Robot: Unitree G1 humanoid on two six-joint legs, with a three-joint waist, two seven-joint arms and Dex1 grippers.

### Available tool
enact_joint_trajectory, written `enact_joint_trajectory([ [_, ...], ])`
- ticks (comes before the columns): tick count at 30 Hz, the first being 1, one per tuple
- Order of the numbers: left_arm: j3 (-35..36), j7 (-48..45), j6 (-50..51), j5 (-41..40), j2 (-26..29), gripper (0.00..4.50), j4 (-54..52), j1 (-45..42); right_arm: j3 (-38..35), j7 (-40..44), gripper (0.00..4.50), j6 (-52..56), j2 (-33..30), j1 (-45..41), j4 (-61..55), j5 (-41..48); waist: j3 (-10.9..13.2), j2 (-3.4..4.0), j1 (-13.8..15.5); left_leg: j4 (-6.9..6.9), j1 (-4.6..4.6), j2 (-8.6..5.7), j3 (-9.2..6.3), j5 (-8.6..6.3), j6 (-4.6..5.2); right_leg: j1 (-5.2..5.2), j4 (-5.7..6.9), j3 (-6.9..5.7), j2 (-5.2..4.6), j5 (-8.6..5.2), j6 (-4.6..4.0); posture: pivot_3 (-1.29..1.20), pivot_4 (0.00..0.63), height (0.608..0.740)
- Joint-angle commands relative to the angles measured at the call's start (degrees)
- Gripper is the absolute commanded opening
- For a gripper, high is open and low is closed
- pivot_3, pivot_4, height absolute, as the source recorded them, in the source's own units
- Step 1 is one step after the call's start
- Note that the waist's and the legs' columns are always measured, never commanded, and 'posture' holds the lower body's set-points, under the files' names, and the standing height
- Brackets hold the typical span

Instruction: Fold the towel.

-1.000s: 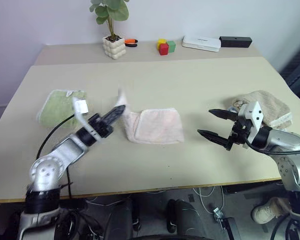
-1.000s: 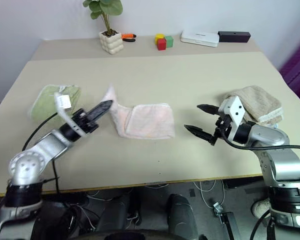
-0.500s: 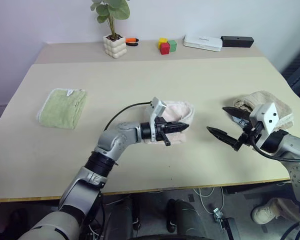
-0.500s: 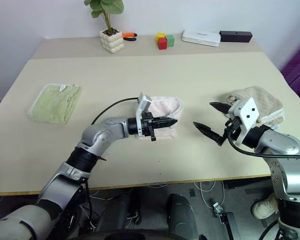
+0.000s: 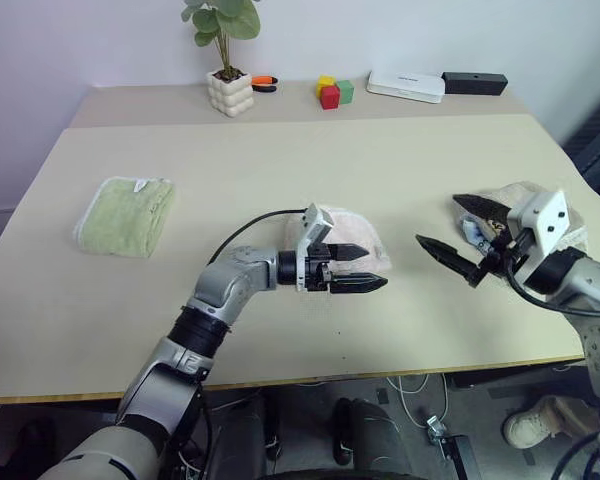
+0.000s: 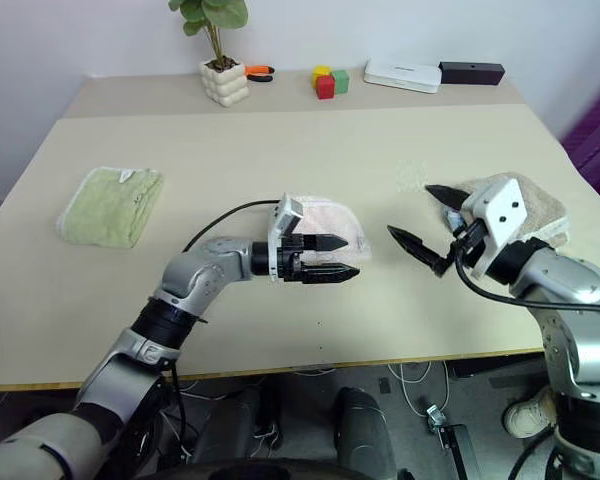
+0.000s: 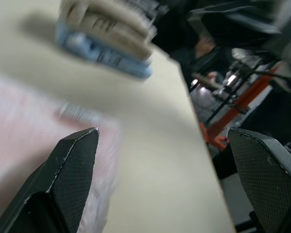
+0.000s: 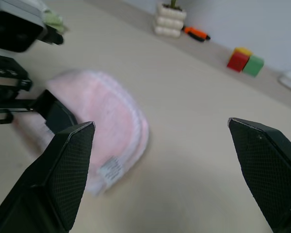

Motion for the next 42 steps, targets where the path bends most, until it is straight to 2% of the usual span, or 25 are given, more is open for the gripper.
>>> enact_joint_trajectory([
  [1,6.51,-2.59,-0.93,-4.65,0.13,4.46,-3.47,-0.2,0.45,-2.67,4.5,-1.77,2.5,-5.02,3.19,0.01,0.0,0.01,-0.06,0.02,0.0,0.0,0.0,0.0,0.0,0.0,0.01,0.0,0.0,0.0,0.0,0.0,0.15,0.74],
  [3,9.88,-1.26,-0.05,-6.51,-0.27,4.46,-3.85,-0.72,1.39,-4.31,4.5,-1.32,4.15,-7.57,5.09,-0.25,0.0,0.01,0.0,0.04,-0.01,0.0,0.0,0.01,0.01,0.01,0.04,0.0,0.0,0.01,0.01,0.0,0.15,0.74],
  [5,14.11,3.95,0.75,-7.29,-1.48,4.46,-1.0,-2.55,2.76,-7.18,4.5,-2.17,6.28,-9.96,6.98,-2.03,0.0,0.01,0.03,0.07,0.0,0.0,-0.01,0.01,0.02,0.04,0.06,0.0,0.0,0.01,0.02,0.0,0.15,0.74],
  [7,17.49,10.86,-5.4,-3.75,-3.6,4.46,3.69,-4.25,3.36,-12.64,4.5,-0.49,10.58,-12.59,8.66,-2.27,0.0,0.0,0.13,0.2,-0.04,-0.01,-0.05,0.0,0.05,0.06,0.13,-0.01,0.0,0.03,0.06,0.0,0.15,0.74],
  [8,18.82,13.44,-7.46,-2.72,-4.58,4.23,5.7,-4.92,3.53,-14.5,4.5,0.06,12.7,-13.39,8.96,-1.74,0.01,0.0,0.15,0.33,-0.04,-0.01,-0.05,-0.03,0.09,0.1,0.2,-0.01,0.0,0.04,0.07,0.0,0.15,0.74],
  [10,21.07,16.44,-8.59,-2.9,-6.23,3.74,7.5,-5.49,4.97,-17.63,3.98,1.95,17.04,-14.16,8.22,-0.82,0.0,0.01,0.05,0.45,-0.06,-0.02,-0.05,-0.07,0.15,0.13,0.22,-0.02,0.0,0.05,0.1,0.0,0.15,0.74],
  [11,21.49,17.48,-9.49,-2.66,-7.1,3.25,7.61,-5.4,6.8,-18.84,3.66,1.78,18.73,-14.13,7.43,-2.17,0.0,0.01,-0.03,0.47,-0.06,-0.01,-0.04,-0.08,0.17,0.15,0.22,-0.02,0.0,0.09,0.18,0.0,0.15,0.74],
  [14,21.11,21.82,-12.15,-0.63,-10.73,1.72,7.18,-4.36,10.93,-25.19,2.2,0.82,26.33,-14.79,6.02,-4.86,0.01,0.02,-0.1,0.51,-0.17,-0.02,-0.03,-0.09,0.17,0.11,0.22,-0.02,0.0,0.15,0.29,0.0,0.15,0.74],
  [17,19.61,23.64,-13.17,1.52,-12.86,0.22,7.48,-3.11,14.03,-28.52,0.68,-0.16,30.93,-15.3,6.67,-7.59,0.01,0.03,0.03,0.56,-0.23,-0.06,-0.02,0.07,-0.08,0.1,0.24,-0.02,0.01,0.2,0.37,0.0,0.15,0.74],
  [18,18.84,24.32,-13.6,2.65,-13.43,0.0,7.65,-2.65,14.96,-29.26,0.18,-0.35,32.3,-15.22,7.06,-8.09,0.01,0.04,-0.03,0.6,-0.26,-0.06,-0.01,0.07,-0.08,0.1,0.23,-0.02,0.01,0.21,0.39,0.0,0.15,0.74],
  [24,16.89,30.36,-13.34,8.61,-14.74,0.0,13.27,-1.72,18.32,-32.67,0.08,-4.72,35.65,-11.12,14.5,-14.21,0.0,0.04,-0.25,0.63,-0.24,-0.06,-0.01,-0.1,0.19,0.11,0.22,-0.01,0.03,0.22,0.41,0.0,0.15,0.74],
  [31,15.92,33.08,-14.75,13.85,-13.26,0.0,17.92,-1.2,20.4,-34.64,0.08,-4.26,35.22,-7.61,23.25,-20.0,-0.01,0.05,-1.24,0.62,-0.24,-0.05,0.01,-0.09,0.16,0.09,0.24,-0.01,0.03,0.22,0.42,0.0,0.15,0.74],
  [37,16.19,32.34,-14.54,14.41,-12.22,0.0,17.57,-0.18,17.55,-36.56,0.08,-4.36,34.03,-8.24,23.83,-20.79,-0.03,0.05,-1.18,0.62,-0.09,0.02,-0.03,-0.12,0.2,0.22,0.23,-0.01,0.02,0.2,0.38,0.0,0.15,0.74],
  [42,17.62,30.04,-11.82,11.45,-11.13,0.0,13.53,1.12,17.21,-36.27,0.08,-4.23,34.3,-8.58,22.7,-20.48,-0.03,0.06,-1.48,0.6,-0.05,0.04,-0.03,-0.14,0.2,0.23,0.23,0.0,0.01,0.16,0.31,0.0,0.15,0.74],
])
